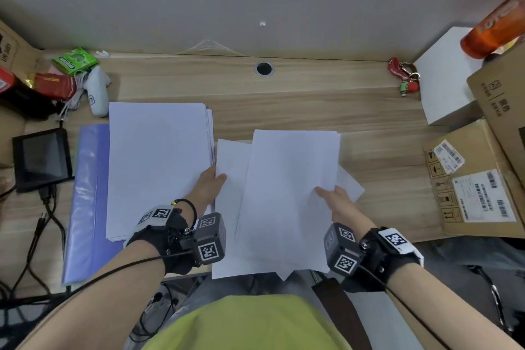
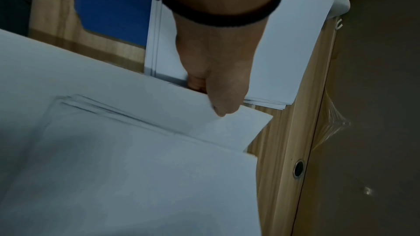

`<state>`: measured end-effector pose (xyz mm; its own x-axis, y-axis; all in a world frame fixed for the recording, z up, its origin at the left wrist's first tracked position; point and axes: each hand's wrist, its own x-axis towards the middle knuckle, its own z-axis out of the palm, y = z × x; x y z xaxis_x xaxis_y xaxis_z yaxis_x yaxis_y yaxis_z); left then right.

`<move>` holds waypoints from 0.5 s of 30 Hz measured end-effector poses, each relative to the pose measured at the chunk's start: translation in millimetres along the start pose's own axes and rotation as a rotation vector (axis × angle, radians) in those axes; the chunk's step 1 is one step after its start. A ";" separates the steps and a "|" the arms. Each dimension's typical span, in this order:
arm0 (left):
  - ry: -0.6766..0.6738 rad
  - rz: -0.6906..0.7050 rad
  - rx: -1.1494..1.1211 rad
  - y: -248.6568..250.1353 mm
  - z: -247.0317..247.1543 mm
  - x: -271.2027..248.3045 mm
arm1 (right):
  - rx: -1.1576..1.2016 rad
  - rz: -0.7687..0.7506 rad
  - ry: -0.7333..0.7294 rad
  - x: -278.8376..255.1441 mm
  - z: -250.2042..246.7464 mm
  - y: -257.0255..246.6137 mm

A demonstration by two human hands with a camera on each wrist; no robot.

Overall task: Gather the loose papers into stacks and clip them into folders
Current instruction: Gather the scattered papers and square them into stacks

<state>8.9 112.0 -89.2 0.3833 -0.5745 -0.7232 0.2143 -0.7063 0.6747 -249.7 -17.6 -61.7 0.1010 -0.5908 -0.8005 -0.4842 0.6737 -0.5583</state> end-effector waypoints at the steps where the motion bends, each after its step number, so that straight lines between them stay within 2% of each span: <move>1: -0.013 -0.029 0.011 0.1 0.9 -2.1 | -0.001 0.013 -0.024 -0.3 10.5 -0.8; 6: -0.043 -0.100 -0.088 -6.3 -1.7 -1.4 | 0.027 0.035 -0.165 9.0 40.2 -1.1; 12: -0.070 -0.147 -0.153 -11.7 -3.0 1.4 | 0.021 0.010 -0.114 10.5 43.2 8.4; 15: 0.014 -0.113 -0.093 -6.6 -0.2 -2.2 | 0.002 0.002 -0.145 18.2 32.5 22.4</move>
<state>6.8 118.0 -92.1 0.3641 -0.4874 -0.7936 0.3390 -0.7243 0.6004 -230.5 1.2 -95.8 0.2248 -0.5191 -0.8246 -0.4830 0.6756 -0.5570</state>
